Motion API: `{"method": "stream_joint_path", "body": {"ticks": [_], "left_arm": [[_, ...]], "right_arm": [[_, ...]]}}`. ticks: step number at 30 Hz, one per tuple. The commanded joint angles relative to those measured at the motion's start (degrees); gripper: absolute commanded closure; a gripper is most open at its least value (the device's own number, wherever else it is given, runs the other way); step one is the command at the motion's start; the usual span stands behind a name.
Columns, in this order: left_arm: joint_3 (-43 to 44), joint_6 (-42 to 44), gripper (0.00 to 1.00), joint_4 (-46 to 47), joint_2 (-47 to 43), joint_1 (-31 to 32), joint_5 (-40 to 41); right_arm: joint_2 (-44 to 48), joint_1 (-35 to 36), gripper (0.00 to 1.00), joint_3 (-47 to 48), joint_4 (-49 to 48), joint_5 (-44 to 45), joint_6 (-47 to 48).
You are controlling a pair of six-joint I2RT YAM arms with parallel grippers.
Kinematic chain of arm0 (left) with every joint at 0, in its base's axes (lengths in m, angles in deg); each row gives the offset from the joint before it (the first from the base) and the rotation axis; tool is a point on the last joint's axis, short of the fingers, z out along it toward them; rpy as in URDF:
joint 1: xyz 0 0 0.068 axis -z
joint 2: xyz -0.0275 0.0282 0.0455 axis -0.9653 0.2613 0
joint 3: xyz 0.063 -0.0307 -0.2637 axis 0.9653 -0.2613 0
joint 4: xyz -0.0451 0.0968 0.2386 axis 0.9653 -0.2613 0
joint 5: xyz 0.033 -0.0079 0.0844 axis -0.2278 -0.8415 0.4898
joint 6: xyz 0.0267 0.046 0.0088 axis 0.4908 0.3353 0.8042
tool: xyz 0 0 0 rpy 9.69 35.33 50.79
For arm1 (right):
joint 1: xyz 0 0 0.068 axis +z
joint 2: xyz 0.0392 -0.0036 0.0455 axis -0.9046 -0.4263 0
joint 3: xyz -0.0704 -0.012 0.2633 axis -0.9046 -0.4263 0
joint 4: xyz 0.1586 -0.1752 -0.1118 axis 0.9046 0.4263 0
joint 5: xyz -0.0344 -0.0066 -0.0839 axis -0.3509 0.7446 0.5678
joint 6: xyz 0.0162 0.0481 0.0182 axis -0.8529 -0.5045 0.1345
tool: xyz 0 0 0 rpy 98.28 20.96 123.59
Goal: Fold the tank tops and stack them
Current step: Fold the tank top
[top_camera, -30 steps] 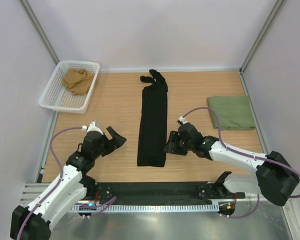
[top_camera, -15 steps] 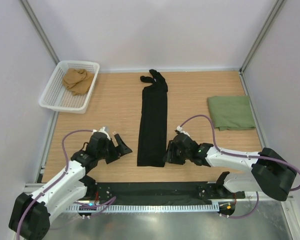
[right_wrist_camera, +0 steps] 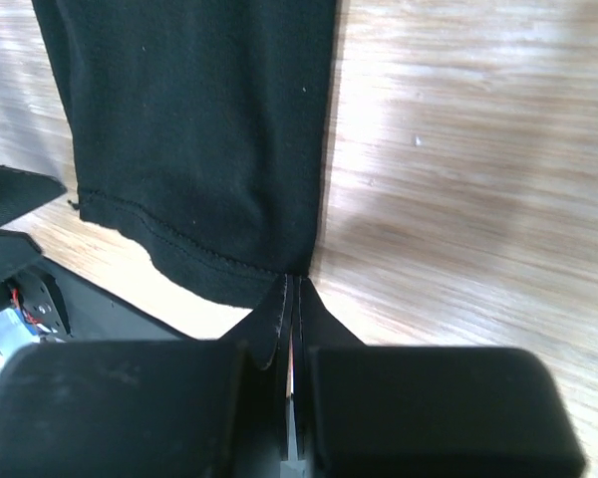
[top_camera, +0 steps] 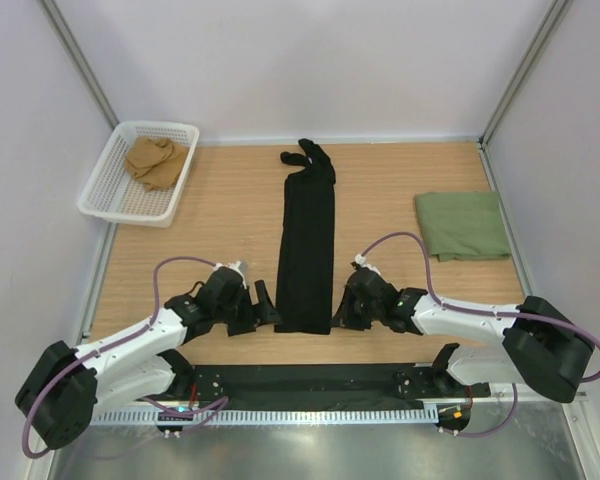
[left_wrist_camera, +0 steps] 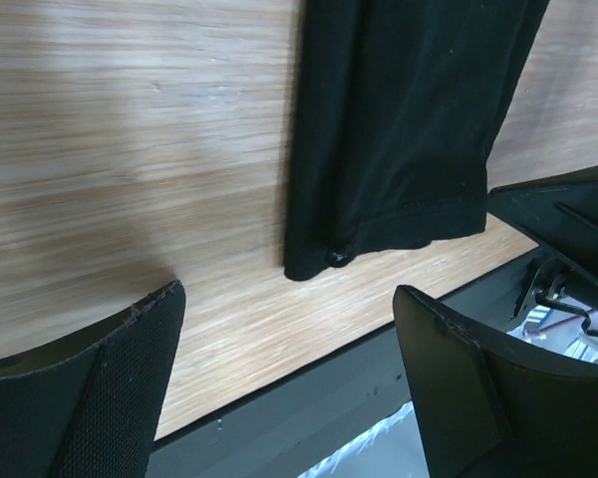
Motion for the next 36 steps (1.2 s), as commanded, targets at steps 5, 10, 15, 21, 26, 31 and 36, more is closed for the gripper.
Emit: {"method": "stream_joint_path", "body": {"ticks": [5,10,15,21,26,31,36], "left_arm": [[1.86,-2.33,0.15,3.75,4.09,2.46,1.82],[1.94,-2.50,0.16,5.07,3.82,2.37,1.82],[2.82,-1.89,0.17,5.59,5.40,2.37,1.47],[2.12,-2.50,0.21,8.84,7.51,2.46,-0.20],[1.51,-2.50,0.38,10.07,9.27,2.46,-1.43],[0.98,-2.68,0.51,11.04,10.32,2.46,-1.61],[0.54,-3.38,0.53,13.41,12.51,2.64,-2.22]], "right_arm": [[2.38,0.61,0.52,-0.57,-1.38,0.37,-0.99],[0.01,0.96,0.44,0.47,-2.35,0.46,-0.73],[-2.72,2.02,0.60,1.54,-1.99,1.68,-0.81],[-0.87,2.11,0.96,0.13,-1.73,2.74,-2.05],[1.50,2.11,0.99,-1.54,-1.03,3.09,-2.93],[1.59,2.11,0.99,-2.07,-1.29,3.00,-3.01],[1.68,2.11,0.99,-2.24,-1.73,3.00,-3.02]]}}
